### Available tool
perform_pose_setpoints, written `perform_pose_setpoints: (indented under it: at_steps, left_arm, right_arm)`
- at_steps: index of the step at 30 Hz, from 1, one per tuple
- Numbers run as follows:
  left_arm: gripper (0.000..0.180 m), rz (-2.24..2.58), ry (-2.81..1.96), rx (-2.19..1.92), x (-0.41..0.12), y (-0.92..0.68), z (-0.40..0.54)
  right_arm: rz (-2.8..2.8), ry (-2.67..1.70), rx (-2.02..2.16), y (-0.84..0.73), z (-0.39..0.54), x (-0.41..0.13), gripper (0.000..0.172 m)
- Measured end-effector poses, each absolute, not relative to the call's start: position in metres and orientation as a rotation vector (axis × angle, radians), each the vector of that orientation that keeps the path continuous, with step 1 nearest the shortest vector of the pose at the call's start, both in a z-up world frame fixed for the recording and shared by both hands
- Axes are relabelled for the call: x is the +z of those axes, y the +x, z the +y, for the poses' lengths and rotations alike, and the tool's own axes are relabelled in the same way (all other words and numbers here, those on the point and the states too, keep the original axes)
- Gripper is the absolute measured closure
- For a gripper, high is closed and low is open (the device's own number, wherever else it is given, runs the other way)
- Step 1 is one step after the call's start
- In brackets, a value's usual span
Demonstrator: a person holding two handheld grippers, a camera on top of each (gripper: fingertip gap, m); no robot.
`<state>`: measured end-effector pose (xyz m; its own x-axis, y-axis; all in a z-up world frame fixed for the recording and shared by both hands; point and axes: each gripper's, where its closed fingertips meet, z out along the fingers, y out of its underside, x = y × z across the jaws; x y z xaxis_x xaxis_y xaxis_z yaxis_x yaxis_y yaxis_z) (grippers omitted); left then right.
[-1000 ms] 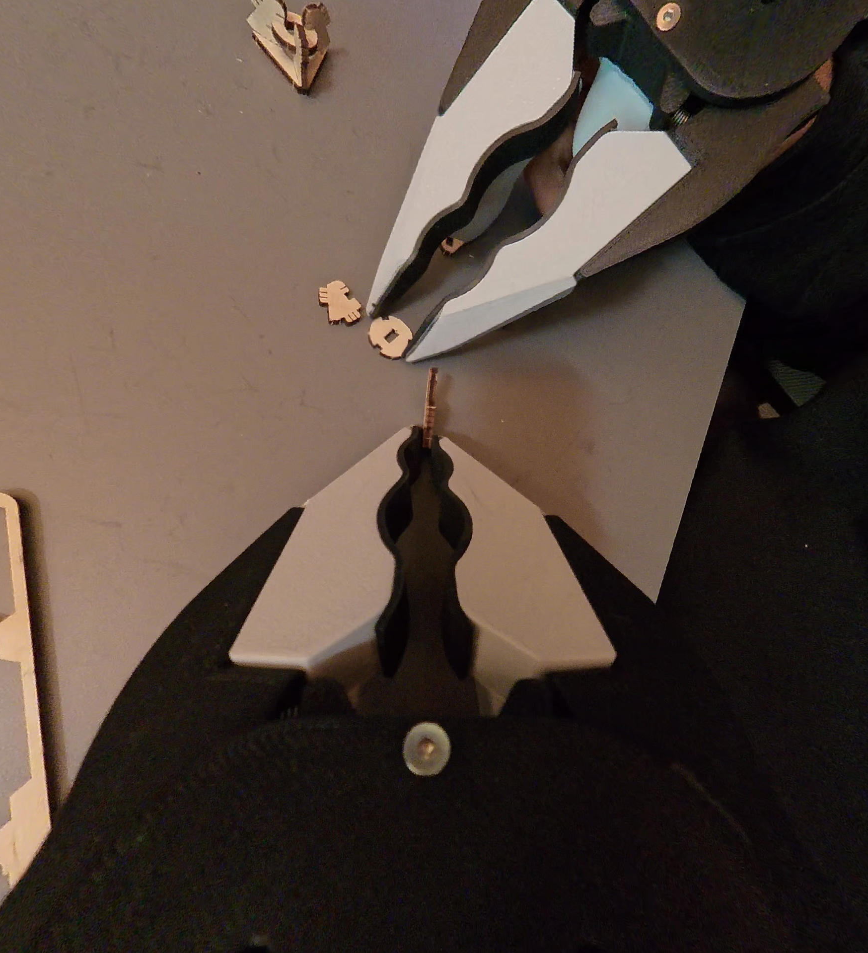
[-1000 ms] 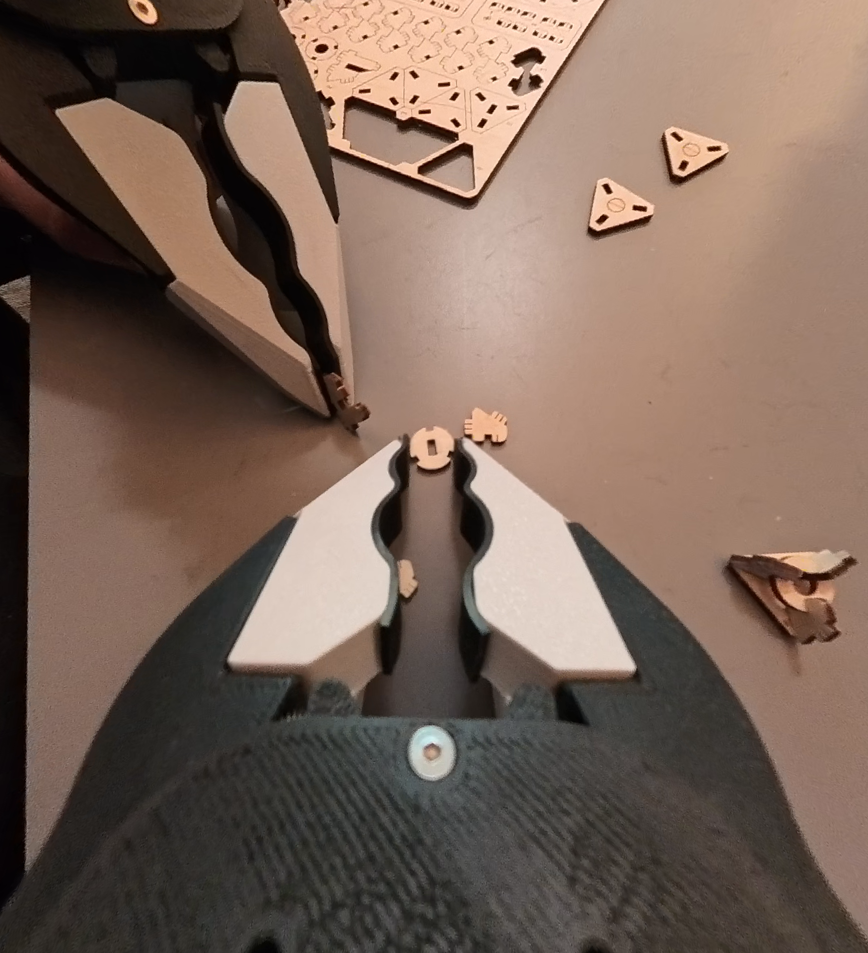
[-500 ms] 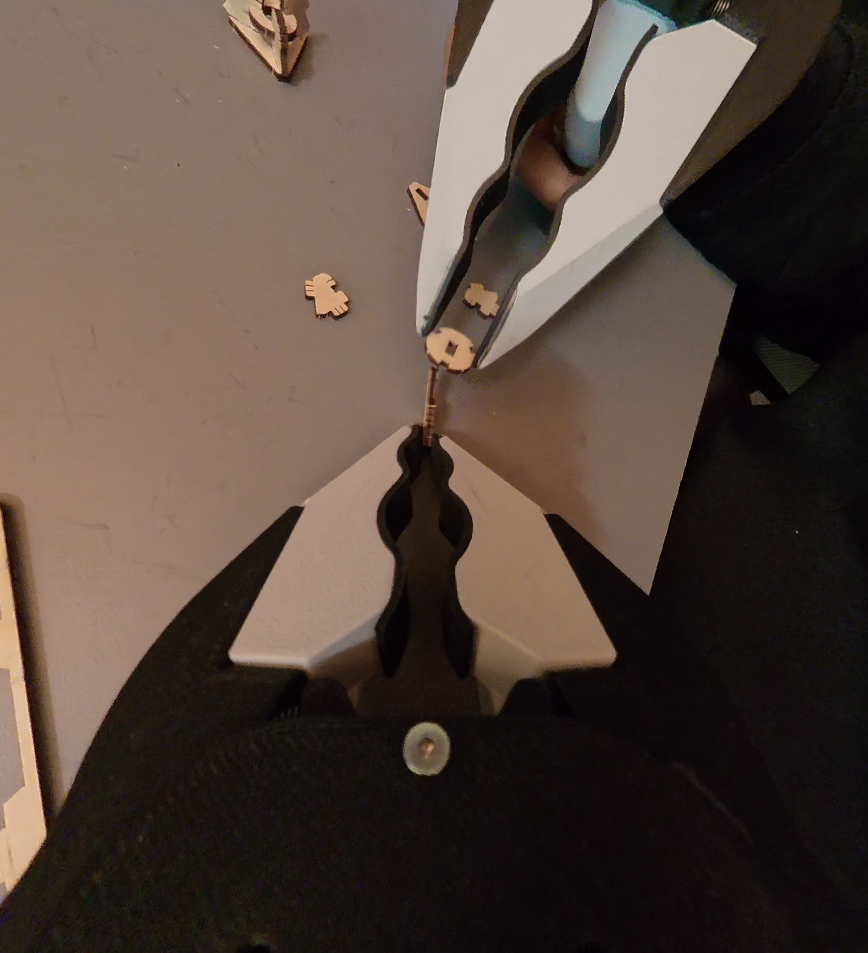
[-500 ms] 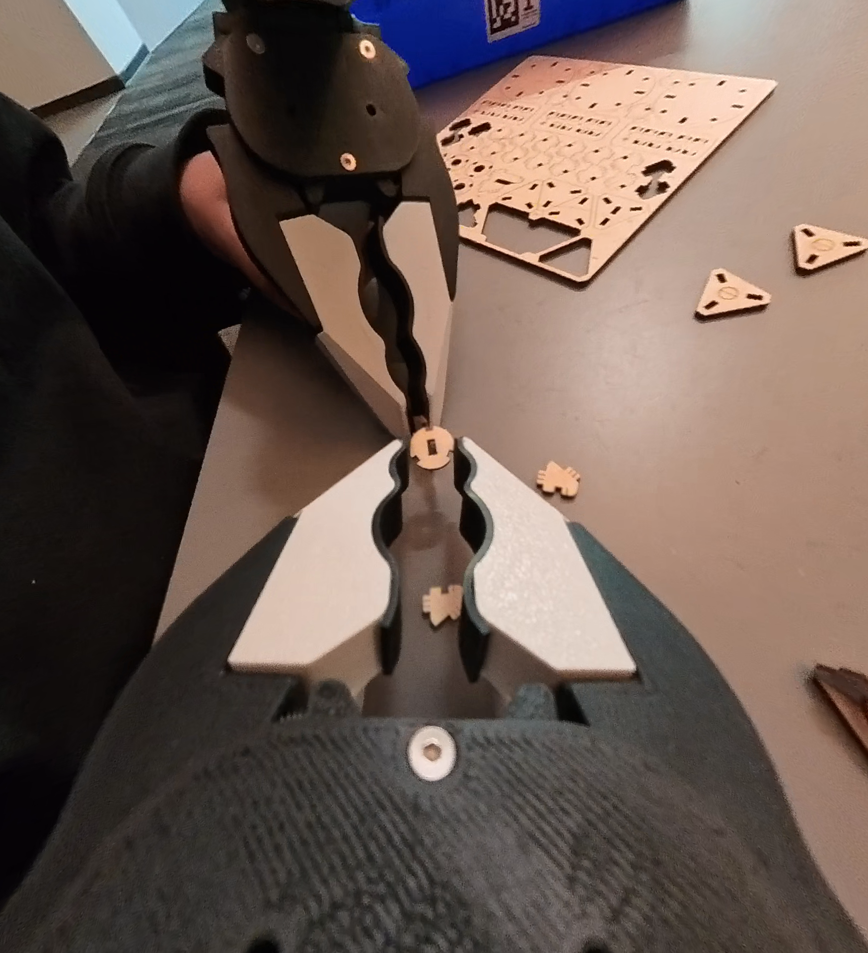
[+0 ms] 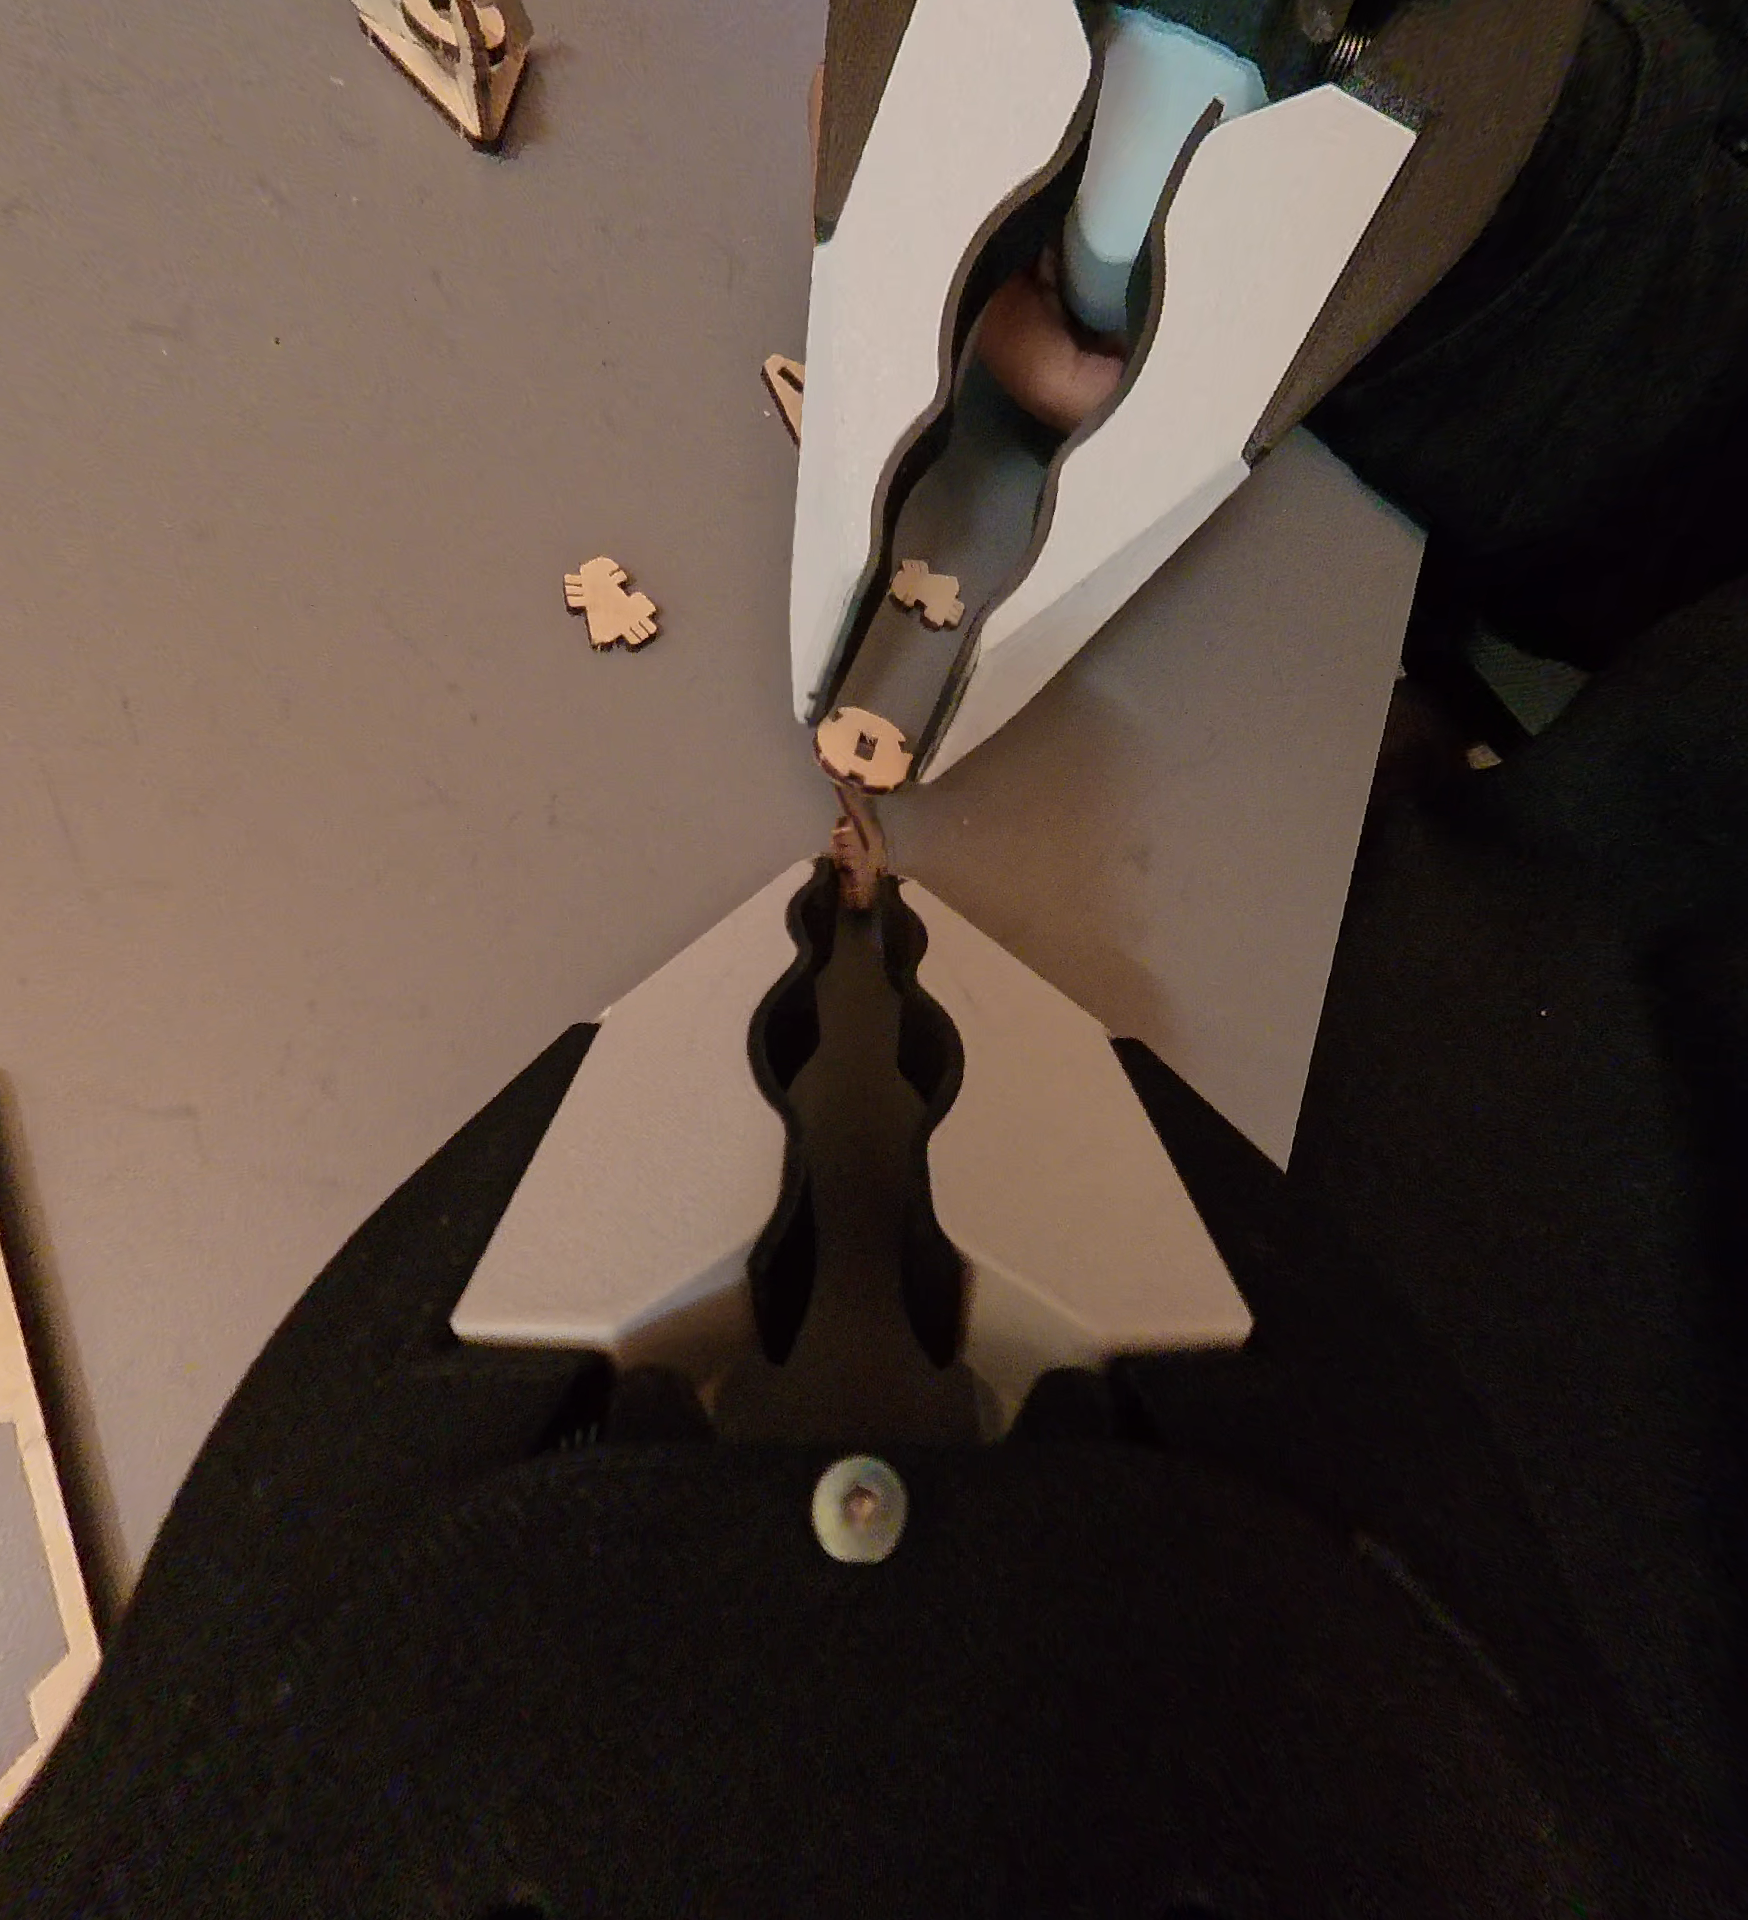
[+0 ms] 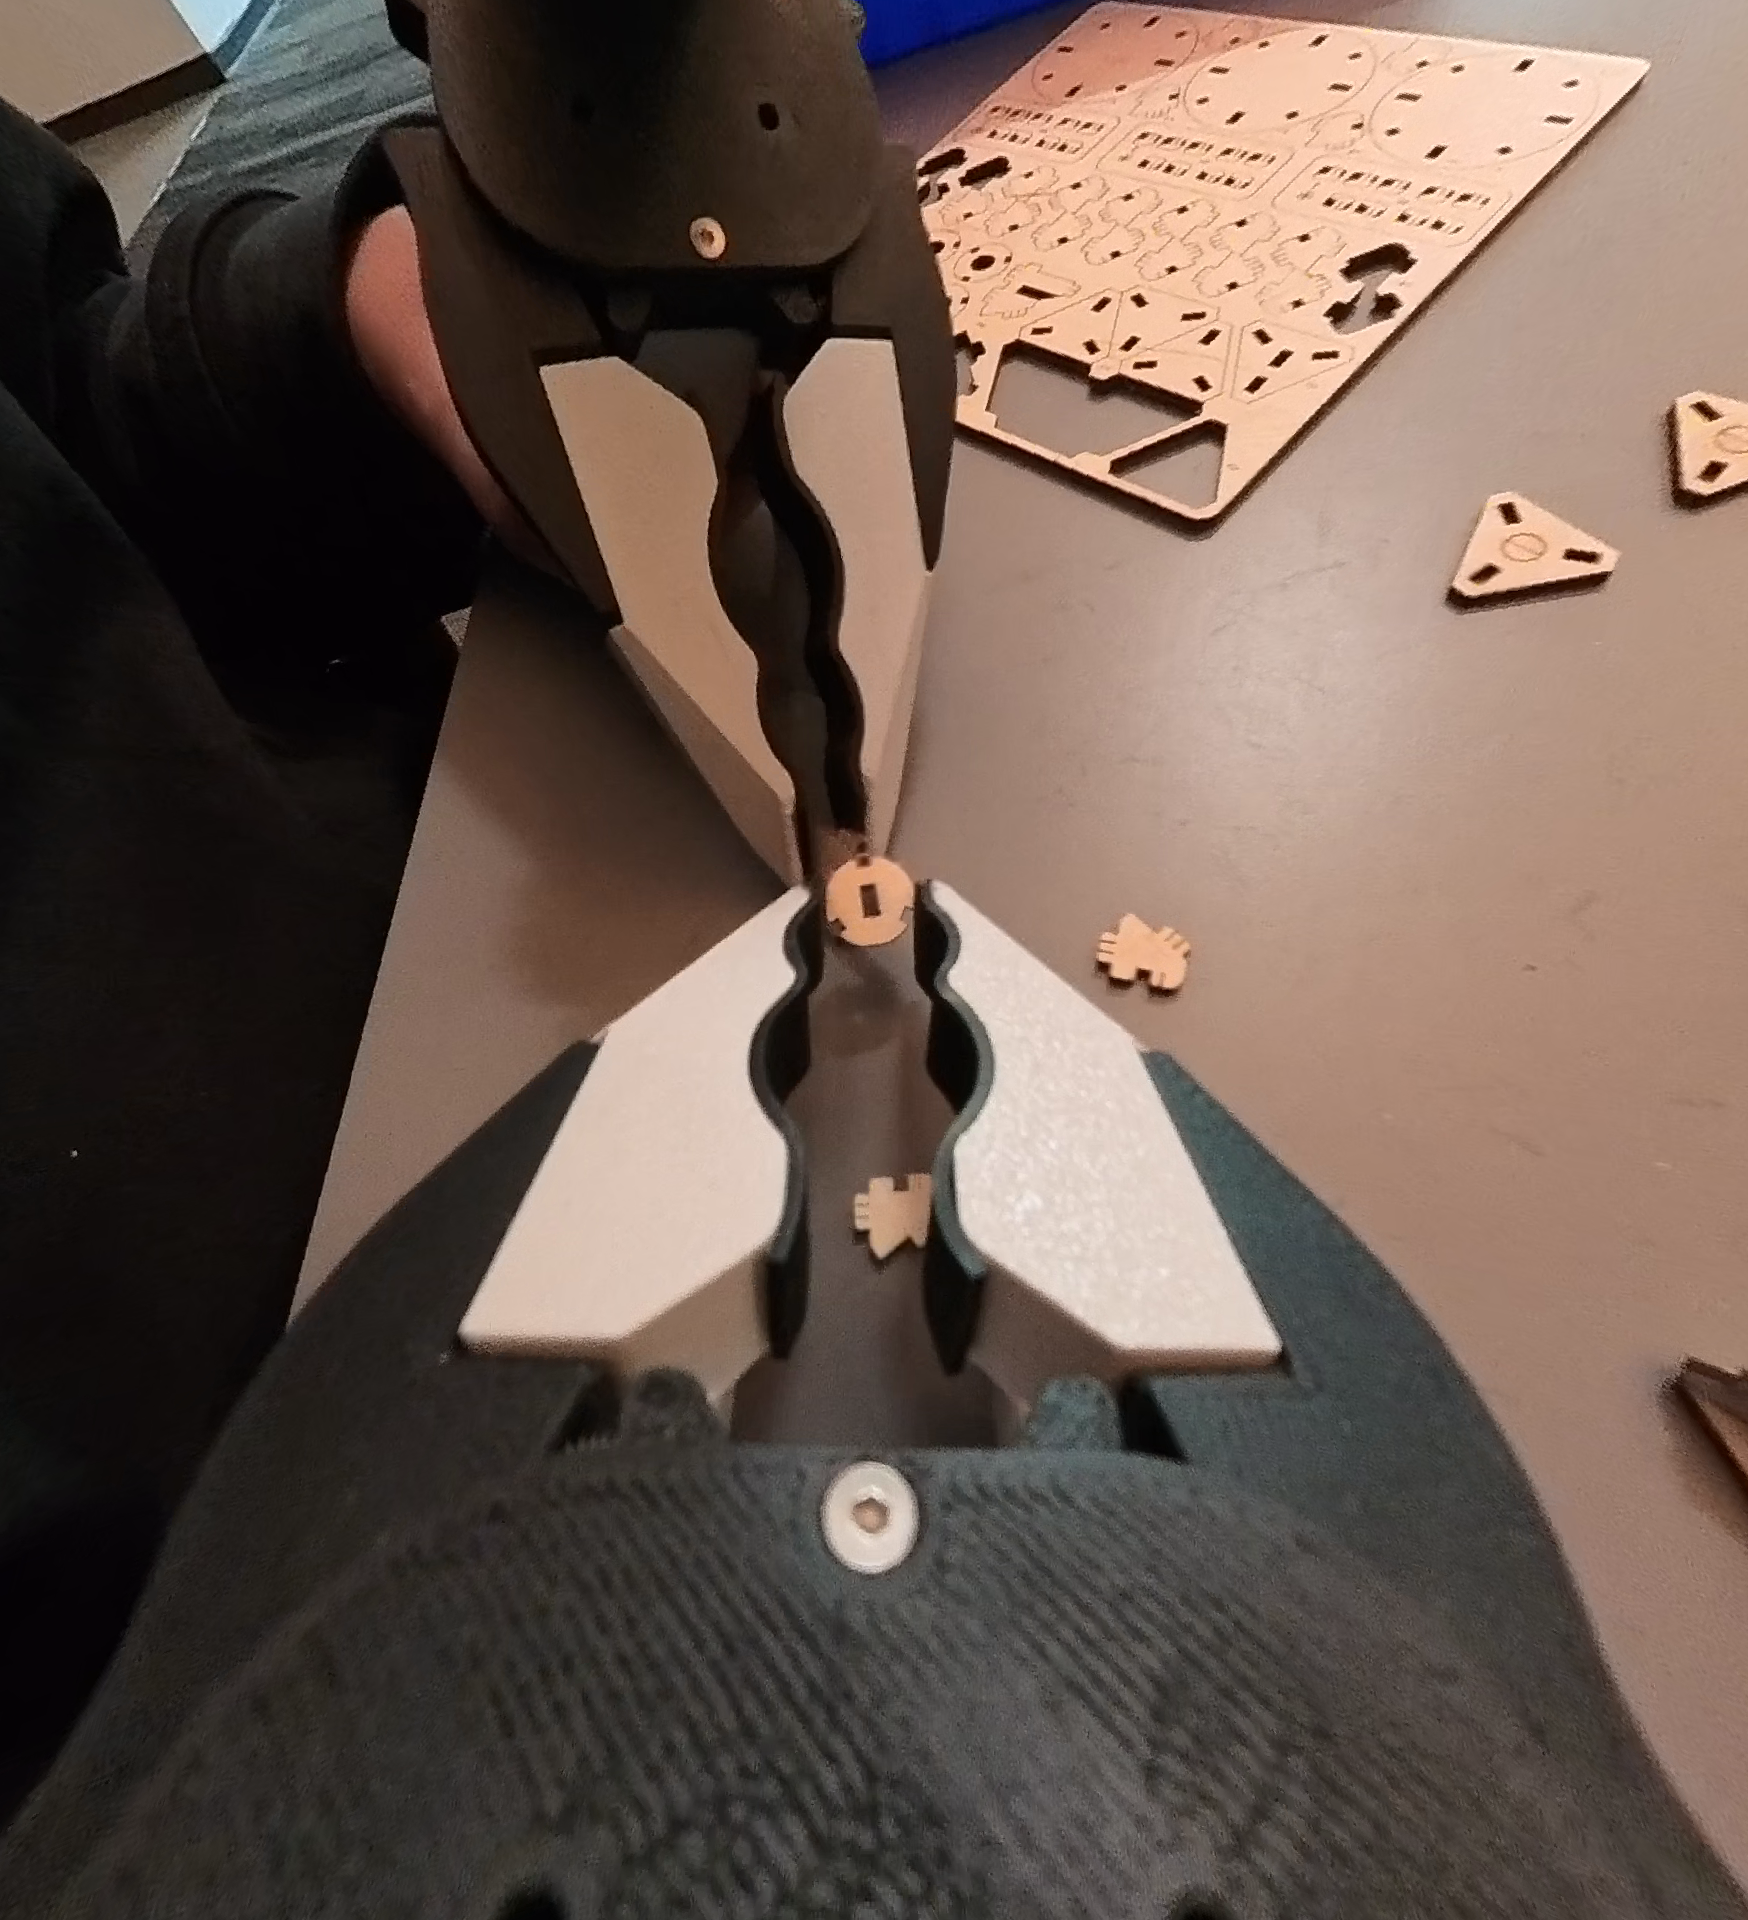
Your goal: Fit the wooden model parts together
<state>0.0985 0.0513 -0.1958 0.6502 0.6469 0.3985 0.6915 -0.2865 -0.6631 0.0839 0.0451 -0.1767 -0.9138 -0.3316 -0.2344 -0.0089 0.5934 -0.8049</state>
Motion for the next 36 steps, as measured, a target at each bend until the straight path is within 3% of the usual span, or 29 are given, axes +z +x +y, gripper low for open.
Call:
perform_pose_setpoints:
  at_steps: [20,24,36]
  left_arm:
    - [0.18,-1.036,-1.909,-0.036,-0.184,0.091,0.045]
    - [0.18,-1.01,-1.901,-0.012,-0.18,0.09,0.047]
    - [0.18,-0.92,-1.912,-0.019,-0.175,0.096,0.058]
  right_arm:
    - [2.653,-0.329,-1.162,0.068,0.063,-0.191,0.156]
    - [2.634,-0.349,-1.26,0.071,0.058,-0.181,0.142]
    - [2.454,-0.356,-1.398,0.085,0.049,-0.159,0.169]
